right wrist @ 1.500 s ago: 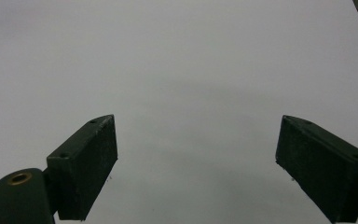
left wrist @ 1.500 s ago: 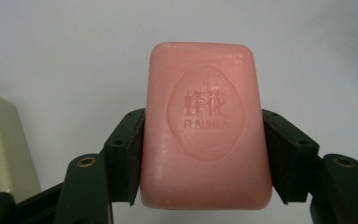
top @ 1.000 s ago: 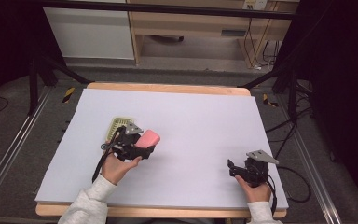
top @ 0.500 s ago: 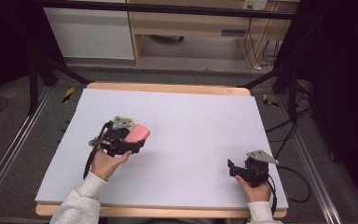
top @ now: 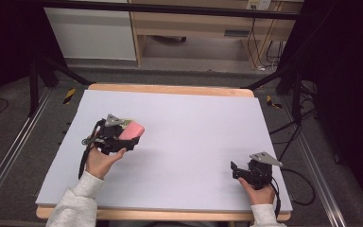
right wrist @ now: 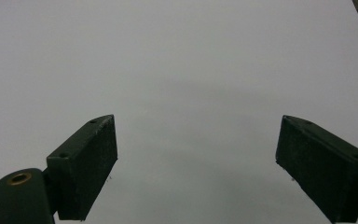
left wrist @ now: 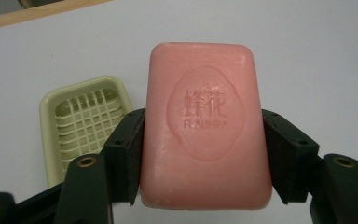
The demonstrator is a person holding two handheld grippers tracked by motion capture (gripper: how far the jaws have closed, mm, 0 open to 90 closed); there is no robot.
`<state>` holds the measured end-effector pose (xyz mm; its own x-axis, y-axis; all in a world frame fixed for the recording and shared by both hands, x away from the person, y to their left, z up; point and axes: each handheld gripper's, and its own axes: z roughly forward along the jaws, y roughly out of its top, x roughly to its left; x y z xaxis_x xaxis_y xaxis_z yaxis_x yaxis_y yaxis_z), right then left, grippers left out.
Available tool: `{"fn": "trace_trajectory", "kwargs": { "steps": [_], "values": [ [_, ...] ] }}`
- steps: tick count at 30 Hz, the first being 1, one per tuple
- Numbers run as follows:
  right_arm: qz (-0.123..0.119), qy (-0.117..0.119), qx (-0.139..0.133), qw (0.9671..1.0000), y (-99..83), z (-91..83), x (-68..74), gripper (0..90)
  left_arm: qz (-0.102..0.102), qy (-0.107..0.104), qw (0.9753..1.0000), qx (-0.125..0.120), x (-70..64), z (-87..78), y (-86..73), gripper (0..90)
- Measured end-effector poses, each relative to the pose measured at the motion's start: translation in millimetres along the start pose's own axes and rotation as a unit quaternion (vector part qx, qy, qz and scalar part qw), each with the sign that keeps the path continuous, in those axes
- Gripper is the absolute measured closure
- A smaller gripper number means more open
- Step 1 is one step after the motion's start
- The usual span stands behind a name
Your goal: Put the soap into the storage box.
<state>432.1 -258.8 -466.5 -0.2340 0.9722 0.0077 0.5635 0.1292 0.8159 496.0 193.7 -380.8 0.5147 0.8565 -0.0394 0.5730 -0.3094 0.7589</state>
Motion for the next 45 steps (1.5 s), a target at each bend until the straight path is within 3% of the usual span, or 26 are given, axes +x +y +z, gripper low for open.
{"fn": "trace_trajectory", "kwargs": {
  "steps": [31,45],
  "values": [
    [-0.001,0.002,0.002,1.0,0.4,0.7,0.1,12.6,-0.04,0.046,0.9981,0.008,42.2,20.3,4.0,37.2],
    [-0.003,0.002,0.0,1.0,0.7,1.0,0.7,12.6,-0.052,0.053,0.9971,0.016,54.2,33.9,0.4,37.2]
  ]
}}
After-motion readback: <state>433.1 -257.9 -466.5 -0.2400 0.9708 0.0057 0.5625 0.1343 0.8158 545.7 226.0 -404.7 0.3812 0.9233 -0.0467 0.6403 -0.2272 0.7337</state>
